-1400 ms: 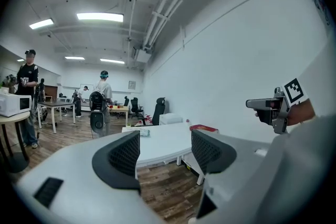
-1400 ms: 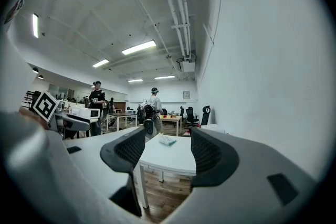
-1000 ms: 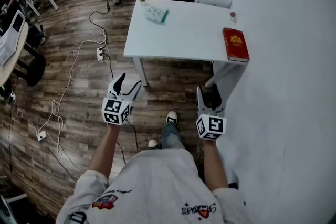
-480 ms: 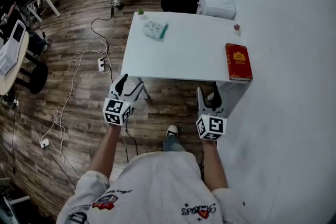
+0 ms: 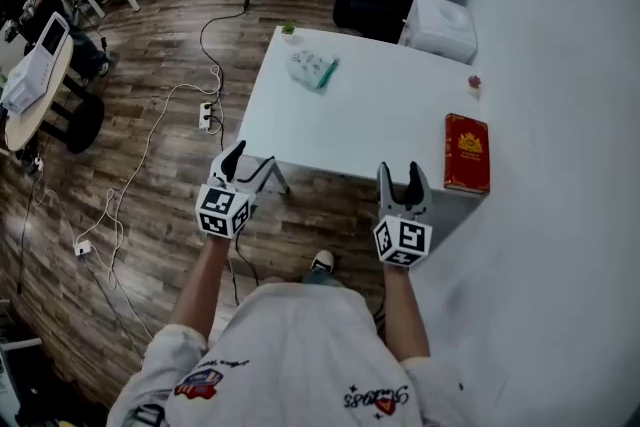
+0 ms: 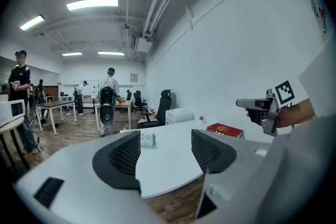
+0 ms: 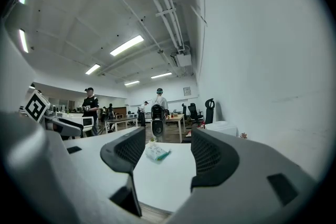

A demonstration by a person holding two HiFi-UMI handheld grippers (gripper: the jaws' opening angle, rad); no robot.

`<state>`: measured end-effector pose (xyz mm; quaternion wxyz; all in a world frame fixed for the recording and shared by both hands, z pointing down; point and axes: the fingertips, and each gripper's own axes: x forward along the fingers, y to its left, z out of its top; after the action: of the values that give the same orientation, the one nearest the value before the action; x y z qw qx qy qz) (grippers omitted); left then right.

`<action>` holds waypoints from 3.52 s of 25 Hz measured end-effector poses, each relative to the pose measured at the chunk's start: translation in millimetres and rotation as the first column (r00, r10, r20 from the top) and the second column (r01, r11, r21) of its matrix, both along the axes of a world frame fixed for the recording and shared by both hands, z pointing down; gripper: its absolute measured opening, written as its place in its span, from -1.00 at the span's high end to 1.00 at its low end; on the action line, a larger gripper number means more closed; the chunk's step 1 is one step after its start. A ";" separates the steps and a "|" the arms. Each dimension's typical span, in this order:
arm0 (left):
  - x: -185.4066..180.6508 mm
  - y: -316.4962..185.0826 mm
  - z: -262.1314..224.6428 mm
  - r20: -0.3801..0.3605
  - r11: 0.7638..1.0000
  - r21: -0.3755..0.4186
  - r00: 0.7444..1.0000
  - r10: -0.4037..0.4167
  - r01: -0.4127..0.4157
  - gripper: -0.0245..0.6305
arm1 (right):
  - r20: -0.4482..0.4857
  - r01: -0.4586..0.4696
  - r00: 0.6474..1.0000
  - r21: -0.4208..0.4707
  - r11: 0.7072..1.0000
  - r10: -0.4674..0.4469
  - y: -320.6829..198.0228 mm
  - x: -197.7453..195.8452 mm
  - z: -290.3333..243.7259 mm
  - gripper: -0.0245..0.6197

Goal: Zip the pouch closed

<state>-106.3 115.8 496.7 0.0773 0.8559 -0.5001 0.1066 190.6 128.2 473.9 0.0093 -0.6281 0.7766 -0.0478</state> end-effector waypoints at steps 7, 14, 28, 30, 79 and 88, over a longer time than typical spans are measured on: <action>-14.3 -24.4 -8.1 -0.008 0.997 0.010 0.997 -0.071 0.071 0.03 | 0.007 0.058 0.998 0.005 0.998 -0.059 -44.2 -9.8 1.4 0.13; -18.7 -64.6 -4.8 -0.019 0.996 0.020 0.996 -0.086 0.087 0.03 | -0.039 0.109 0.993 -0.002 0.994 -0.109 -88.3 -28.8 14.0 0.12; -4.7 -263.3 0.0 -0.073 0.999 0.028 0.997 0.036 -0.034 0.03 | -0.105 0.034 0.994 0.015 0.999 -0.032 -242.6 -23.4 -2.0 0.12; -6.8 -291.6 -3.4 -0.073 0.998 0.027 0.996 0.058 -0.056 0.03 | -0.111 0.020 0.994 0.013 1.000 -0.018 -264.6 -25.7 -5.3 0.12; 110.5 -468.1 149.7 -0.058 0.925 -0.353 0.990 0.131 -0.143 0.04 | -0.097 0.177 0.973 -0.275 0.945 -0.210 -446.0 23.3 124.9 0.12; 124.2 -494.2 183.2 -0.041 0.901 -0.414 0.991 0.124 -0.129 0.04 | -0.073 0.190 0.971 -0.331 0.924 -0.226 -465.0 37.7 155.5 0.12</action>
<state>17.9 -378.4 679.8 0.2540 0.8511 -0.4087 0.2098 228.3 -336.7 629.4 -0.1409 -0.5368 0.8200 -0.1397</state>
